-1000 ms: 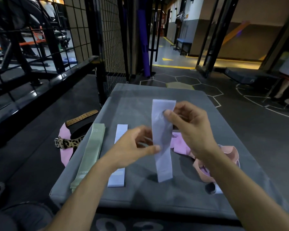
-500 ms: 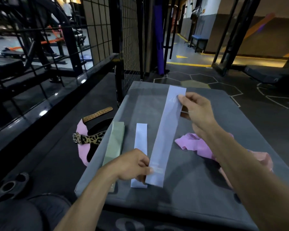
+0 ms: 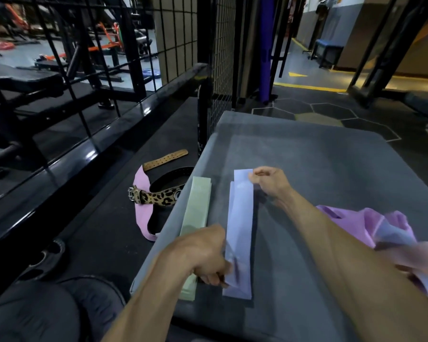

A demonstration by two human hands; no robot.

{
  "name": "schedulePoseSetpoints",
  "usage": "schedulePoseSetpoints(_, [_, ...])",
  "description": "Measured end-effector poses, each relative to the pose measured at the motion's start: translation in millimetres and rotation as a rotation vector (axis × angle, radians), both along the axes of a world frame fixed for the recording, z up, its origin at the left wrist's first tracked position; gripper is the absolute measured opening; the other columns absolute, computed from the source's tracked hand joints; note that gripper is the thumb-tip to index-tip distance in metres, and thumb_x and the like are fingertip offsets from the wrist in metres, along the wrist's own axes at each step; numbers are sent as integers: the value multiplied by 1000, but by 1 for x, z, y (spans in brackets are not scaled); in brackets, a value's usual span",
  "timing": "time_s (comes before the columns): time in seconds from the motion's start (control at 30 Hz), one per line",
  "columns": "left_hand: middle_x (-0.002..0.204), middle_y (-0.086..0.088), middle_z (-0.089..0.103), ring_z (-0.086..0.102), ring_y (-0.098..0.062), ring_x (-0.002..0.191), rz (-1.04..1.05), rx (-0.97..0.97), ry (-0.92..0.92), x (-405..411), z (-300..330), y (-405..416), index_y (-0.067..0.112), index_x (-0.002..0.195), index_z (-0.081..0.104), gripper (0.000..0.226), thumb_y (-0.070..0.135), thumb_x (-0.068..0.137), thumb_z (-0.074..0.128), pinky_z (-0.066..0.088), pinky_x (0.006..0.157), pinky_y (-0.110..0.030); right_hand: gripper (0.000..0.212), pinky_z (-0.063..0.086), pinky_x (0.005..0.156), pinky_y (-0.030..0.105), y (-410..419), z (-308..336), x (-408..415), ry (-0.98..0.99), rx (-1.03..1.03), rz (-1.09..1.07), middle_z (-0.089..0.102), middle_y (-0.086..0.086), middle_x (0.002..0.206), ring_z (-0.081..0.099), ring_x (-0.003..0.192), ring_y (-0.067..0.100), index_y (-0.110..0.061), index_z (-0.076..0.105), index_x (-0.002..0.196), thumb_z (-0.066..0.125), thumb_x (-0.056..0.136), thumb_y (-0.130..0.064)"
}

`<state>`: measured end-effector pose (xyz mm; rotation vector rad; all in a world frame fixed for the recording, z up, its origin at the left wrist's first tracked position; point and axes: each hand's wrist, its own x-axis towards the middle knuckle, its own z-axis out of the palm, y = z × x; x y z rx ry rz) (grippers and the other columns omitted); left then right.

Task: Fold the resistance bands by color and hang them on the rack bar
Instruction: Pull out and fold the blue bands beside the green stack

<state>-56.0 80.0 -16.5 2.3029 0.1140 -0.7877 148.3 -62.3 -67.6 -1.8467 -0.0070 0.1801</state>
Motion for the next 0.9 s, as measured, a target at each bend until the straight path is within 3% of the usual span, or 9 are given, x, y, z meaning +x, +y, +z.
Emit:
schedulePoseSetpoints(0.13, [83,-7,77,71,-16,72,-46,19,9,6,1,-3,5,124,64,31,14,95,68,60,79,-35,9,45,55,8,4,-11,6,-24,-72,10,61,-4,72,56,66,10,-9,68,92,73,87,-4])
schedulePoseSetpoints(0.23, [84,-11,77,75,-22,77,-51,77,8,10,-5,-4,4,128,62,35,13,95,66,61,81,-41,10,46,71,15,5,-20,9,-34,-201,20,66,-1,84,60,79,14,-14,68,93,74,87,-9])
schedulePoseSetpoints(0.3, [80,-12,76,72,-19,67,-73,111,16,11,-7,-6,3,124,65,32,14,95,67,62,67,-34,9,47,80,23,6,-25,13,-53,-291,23,69,1,87,62,83,16,-16,69,88,75,84,-11])
schedulePoseSetpoints(0.37, [76,-8,73,63,-12,54,-99,143,29,10,-8,-9,3,111,70,20,15,95,67,51,49,-21,9,49,80,26,6,-28,14,-93,-369,34,70,0,86,63,83,16,-19,69,85,75,82,-12])
schedulePoseSetpoints(0.4, [79,-9,74,61,-11,53,-106,151,39,11,-9,-10,3,104,72,15,14,96,67,48,48,-19,10,48,78,25,7,-28,14,-111,-400,38,69,-1,85,62,82,16,-19,69,86,75,81,-13])
schedulePoseSetpoints(0.53, [90,-12,78,66,-14,61,-134,174,84,11,-16,-10,-1,95,76,22,17,97,63,57,68,-27,12,42,63,18,7,-25,16,-158,-493,81,64,-7,79,60,78,14,-20,68,92,72,82,-15])
schedulePoseSetpoints(0.63, [84,-8,79,73,-18,68,-153,214,54,12,-18,-7,1,90,76,25,21,97,62,62,77,-31,4,49,72,25,11,-23,20,-199,-607,122,68,-6,84,66,86,20,-27,67,87,67,83,-25])
schedulePoseSetpoints(0.8, [83,-6,79,76,-21,77,-157,267,-26,16,-19,-8,5,98,65,18,23,94,67,62,82,-40,51,45,80,34,36,-8,14,-252,-1045,239,59,-2,109,60,102,27,-22,61,104,49,85,-67])
schedulePoseSetpoints(0.9, [89,-8,79,72,-21,69,-141,252,-16,15,-17,-10,5,112,59,24,23,97,64,60,76,-32,56,40,80,37,53,-3,10,-268,-1220,269,54,8,124,56,114,33,-17,54,123,51,87,-60])
